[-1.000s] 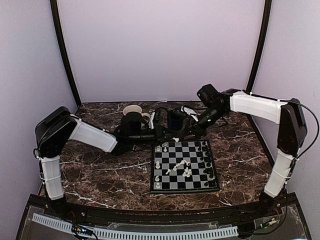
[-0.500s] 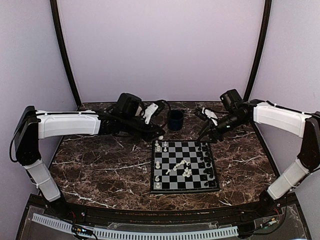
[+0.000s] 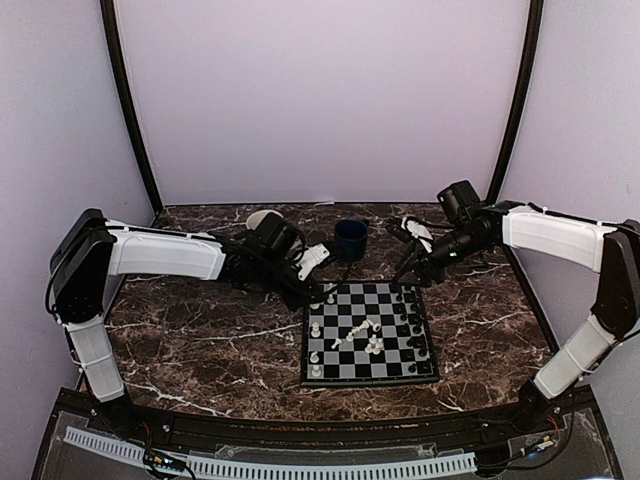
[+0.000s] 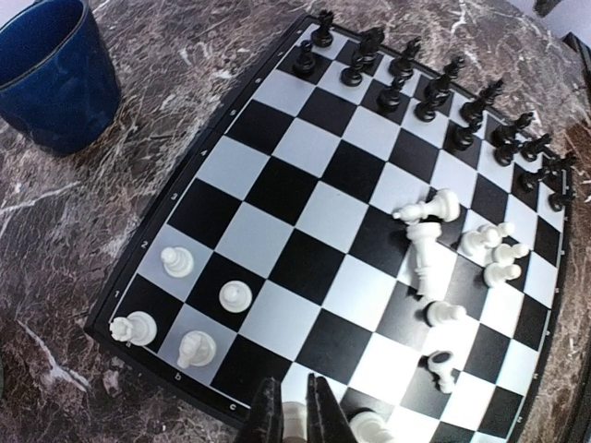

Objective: Set up the chess pieces on the board
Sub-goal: Place the bishop on c1, then pick up the queen from the chessboard, then pass from the right arm to the left

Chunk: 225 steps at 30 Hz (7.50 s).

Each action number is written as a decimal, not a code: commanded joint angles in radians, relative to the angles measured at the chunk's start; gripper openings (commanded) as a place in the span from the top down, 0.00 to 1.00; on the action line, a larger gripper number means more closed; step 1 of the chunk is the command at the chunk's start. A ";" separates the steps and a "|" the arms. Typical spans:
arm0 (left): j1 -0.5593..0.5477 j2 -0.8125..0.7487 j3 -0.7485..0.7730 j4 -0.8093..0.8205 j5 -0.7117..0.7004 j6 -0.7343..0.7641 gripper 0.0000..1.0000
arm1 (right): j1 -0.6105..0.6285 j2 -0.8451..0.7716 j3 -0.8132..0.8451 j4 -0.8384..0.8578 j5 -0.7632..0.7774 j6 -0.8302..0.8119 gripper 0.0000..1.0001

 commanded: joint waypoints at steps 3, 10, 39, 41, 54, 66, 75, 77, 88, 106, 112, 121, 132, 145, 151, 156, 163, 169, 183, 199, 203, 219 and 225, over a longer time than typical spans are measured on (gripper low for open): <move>-0.003 0.046 0.054 0.016 -0.082 0.000 0.96 | -0.007 -0.008 -0.014 0.025 0.004 -0.015 0.55; -0.003 0.094 0.073 0.037 -0.063 -0.012 0.95 | -0.007 0.002 -0.012 0.019 0.000 -0.020 0.55; -0.005 0.150 0.099 0.008 -0.076 -0.019 0.82 | -0.007 0.039 0.004 -0.010 -0.013 -0.033 0.54; -0.005 0.150 0.104 -0.001 -0.078 -0.021 0.80 | -0.007 0.037 0.007 -0.014 -0.020 -0.033 0.54; -0.017 -0.030 0.144 -0.078 -0.100 -0.021 0.75 | -0.007 -0.009 0.154 -0.113 0.014 -0.033 0.54; 0.047 -0.233 0.003 0.175 -0.324 -0.096 0.38 | 0.003 0.022 0.307 -0.143 0.011 -0.165 0.01; 0.097 -0.362 -0.142 0.267 -0.356 -0.159 0.35 | 0.159 0.230 0.373 -0.286 0.168 -0.390 0.52; 0.097 -0.387 -0.156 0.280 -0.354 -0.158 0.35 | 0.205 0.251 0.338 -0.243 0.227 -0.414 0.53; 0.097 -0.408 -0.161 0.274 -0.358 -0.156 0.35 | 0.338 0.385 0.335 -0.289 0.401 -0.518 0.55; 0.098 -0.385 -0.156 0.267 -0.349 -0.159 0.35 | 0.370 0.440 0.307 -0.300 0.455 -0.517 0.65; 0.098 -0.381 -0.155 0.265 -0.345 -0.162 0.35 | 0.378 0.464 0.311 -0.312 0.455 -0.504 0.69; 0.098 -0.378 -0.154 0.262 -0.339 -0.163 0.36 | 0.384 0.483 0.323 -0.324 0.453 -0.487 0.79; 0.097 -0.377 -0.155 0.263 -0.338 -0.176 0.36 | 0.370 0.430 0.372 -0.370 0.457 -0.447 0.86; 0.133 -0.355 -0.173 0.306 -0.213 -0.348 0.43 | 0.195 0.359 0.512 -0.365 0.083 -0.243 0.87; 0.141 -0.304 -0.202 0.441 0.069 -0.448 0.48 | 0.148 0.340 0.517 -0.249 -0.052 -0.048 0.86; 0.141 -0.256 -0.224 0.565 0.237 -0.538 0.47 | 0.149 0.351 0.539 -0.212 -0.104 0.036 0.85; 0.140 -0.179 -0.218 0.643 0.367 -0.645 0.52 | 0.158 0.366 0.572 -0.215 -0.142 0.064 0.85; 0.138 -0.146 -0.213 0.689 0.434 -0.686 0.54 | 0.181 0.374 0.584 -0.225 -0.138 0.066 0.85; 0.139 -0.109 -0.196 0.703 0.489 -0.713 0.64 | 0.215 0.387 0.610 -0.247 -0.133 0.052 0.85; 0.139 -0.104 -0.198 0.722 0.528 -0.711 0.77 | 0.234 0.387 0.613 -0.256 -0.117 0.042 0.84; 0.139 -0.102 -0.198 0.725 0.535 -0.709 0.82 | 0.234 0.387 0.612 -0.261 -0.109 0.036 0.84; 0.117 -0.122 -0.075 0.337 0.383 -0.391 0.87 | 0.100 0.135 0.339 -0.173 -0.085 -0.007 0.50; 0.030 -0.122 0.060 -0.009 0.194 -0.149 0.87 | 0.009 -0.041 0.141 -0.039 -0.088 0.003 0.49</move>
